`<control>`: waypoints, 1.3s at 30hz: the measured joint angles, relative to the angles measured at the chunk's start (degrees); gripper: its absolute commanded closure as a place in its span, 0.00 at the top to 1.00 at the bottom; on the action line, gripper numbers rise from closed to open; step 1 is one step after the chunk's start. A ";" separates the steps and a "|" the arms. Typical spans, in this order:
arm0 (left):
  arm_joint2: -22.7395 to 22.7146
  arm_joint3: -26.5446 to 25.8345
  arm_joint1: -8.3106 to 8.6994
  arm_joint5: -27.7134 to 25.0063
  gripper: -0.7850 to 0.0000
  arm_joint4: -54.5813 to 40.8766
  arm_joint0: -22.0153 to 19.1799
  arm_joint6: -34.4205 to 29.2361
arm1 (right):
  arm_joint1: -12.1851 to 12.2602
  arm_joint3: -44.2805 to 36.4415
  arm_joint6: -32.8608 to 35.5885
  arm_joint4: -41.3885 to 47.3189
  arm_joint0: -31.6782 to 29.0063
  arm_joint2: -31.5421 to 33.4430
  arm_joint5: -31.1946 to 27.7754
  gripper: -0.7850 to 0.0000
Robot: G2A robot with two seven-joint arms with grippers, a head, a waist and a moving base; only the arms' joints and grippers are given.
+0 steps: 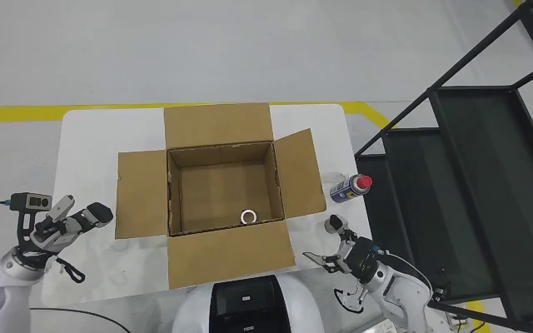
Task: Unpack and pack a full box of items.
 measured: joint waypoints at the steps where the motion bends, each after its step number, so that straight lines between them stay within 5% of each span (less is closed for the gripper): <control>1: 0.00 0.00 0.00 0.00 1.00 0.00 0.00 0.00 | 0.00 0.00 0.00 -0.01 0.00 0.00 0.00 1.00; 12: 0.00 0.00 0.00 0.00 1.00 0.00 0.00 0.00 | 0.01 -0.73 1.54 1.48 0.51 0.47 1.04 1.00; 23: 0.00 0.00 0.00 0.00 1.00 0.00 0.00 0.00 | 1.04 -15.38 18.60 2.92 7.60 2.34 -4.20 1.00; 28: 0.00 0.00 0.00 0.00 1.00 0.00 0.00 0.00 | 0.85 -12.93 33.20 8.08 17.40 -5.70 -8.44 1.00; 39: 0.00 0.00 0.00 0.00 1.00 0.00 0.00 0.00 | -1.51 -3.93 59.04 16.20 37.07 -24.69 0.52 1.00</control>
